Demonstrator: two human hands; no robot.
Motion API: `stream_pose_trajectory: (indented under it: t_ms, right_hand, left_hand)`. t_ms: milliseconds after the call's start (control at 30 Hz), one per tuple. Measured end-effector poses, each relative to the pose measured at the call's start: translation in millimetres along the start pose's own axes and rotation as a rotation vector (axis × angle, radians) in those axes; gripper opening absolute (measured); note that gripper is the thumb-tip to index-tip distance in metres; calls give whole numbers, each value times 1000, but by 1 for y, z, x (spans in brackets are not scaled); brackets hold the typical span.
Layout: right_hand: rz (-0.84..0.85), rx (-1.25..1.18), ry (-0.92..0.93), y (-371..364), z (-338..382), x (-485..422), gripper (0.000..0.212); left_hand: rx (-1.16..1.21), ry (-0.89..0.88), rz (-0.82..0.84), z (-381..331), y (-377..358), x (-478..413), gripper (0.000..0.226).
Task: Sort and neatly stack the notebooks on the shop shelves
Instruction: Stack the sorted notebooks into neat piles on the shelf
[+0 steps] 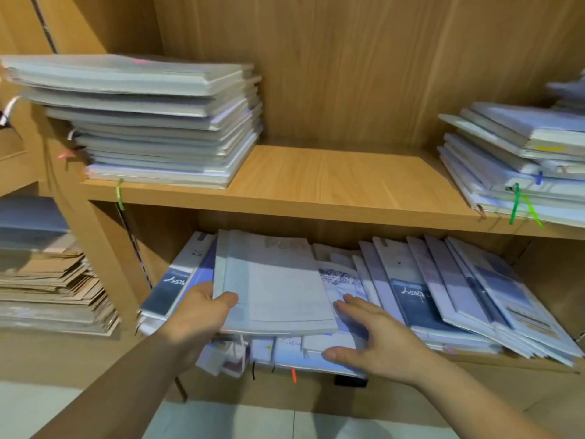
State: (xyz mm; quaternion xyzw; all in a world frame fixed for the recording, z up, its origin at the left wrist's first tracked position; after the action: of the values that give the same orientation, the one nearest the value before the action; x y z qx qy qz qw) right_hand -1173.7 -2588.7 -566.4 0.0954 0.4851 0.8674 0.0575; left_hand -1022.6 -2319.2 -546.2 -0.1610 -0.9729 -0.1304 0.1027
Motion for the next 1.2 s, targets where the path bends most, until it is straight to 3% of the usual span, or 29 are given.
stream_pose_trajectory:
  t_ms: [67, 133, 200, 267, 367, 533, 633, 767, 833, 900, 1000, 1100, 1133, 1200]
  right_hand:
    - [-44, -79, -25, 6, 3, -4, 96]
    - [-194, -87, -106, 16, -3, -8, 78]
    - [-294, 146, -221, 27, -11, -10, 64]
    - [-286, 348, -402, 37, -28, -10, 69]
    - [-280, 348, -536, 52, -56, -8, 62]
    - [-445, 3, -351, 67, -59, 8, 30]
    - [-498, -222, -219, 71, -48, 20, 42]
    - [-406, -838, -391, 62, -47, 29, 56]
    - [-302, -973, -504, 57, -50, 34, 59]
    - [-217, -1013, -485, 52, -48, 38, 54]
    - [-304, -603, -452, 56, -53, 45, 47]
    - [-613, -127, -498, 86, -79, 55, 30]
    - [-662, -55, -538, 96, -89, 58, 35]
    - [-594, 12, -616, 102, -109, 60, 48]
  left_hand:
    - [-20, 4, -1, 8, 7, 3, 18]
    - [-8, 4, 9, 11, 5, 9, 18]
    - [63, 6, -5, 11, 1, 14, 20]
    - [155, -1, -17, 8, -3, 17, 19]
    - [359, 13, 36, 0, -15, 19, 18]
    - [624, -35, 164, -22, -37, 15, 31]
    - [669, -65, 273, -30, -60, 16, 36]
    - [461, 5, 304, -18, -96, 30, 29]
    - [359, 34, 288, -15, -106, 35, 26]
    - [307, 33, 281, -17, -109, 42, 22]
    - [233, -8, 260, -19, -105, 48, 20]
    - [48, -76, 195, -15, -98, 48, 23]
    - [14, -75, 173, -12, -97, 48, 24]
    - [-35, -73, 146, -7, -100, 51, 22]
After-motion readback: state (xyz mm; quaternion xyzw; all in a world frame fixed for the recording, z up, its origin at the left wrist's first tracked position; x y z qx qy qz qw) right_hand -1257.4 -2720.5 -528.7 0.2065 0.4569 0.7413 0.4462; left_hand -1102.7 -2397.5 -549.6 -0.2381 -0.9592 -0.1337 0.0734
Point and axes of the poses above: each hand's wrist, its own x-axis away from the middle knuckle, its own y-axis out of the back of the hand, z = x × y, the point moved 5 cm from there along -x, towards the middle knuckle, and after that the axes turned 4 degrees about -y, right-handed, at the moved point
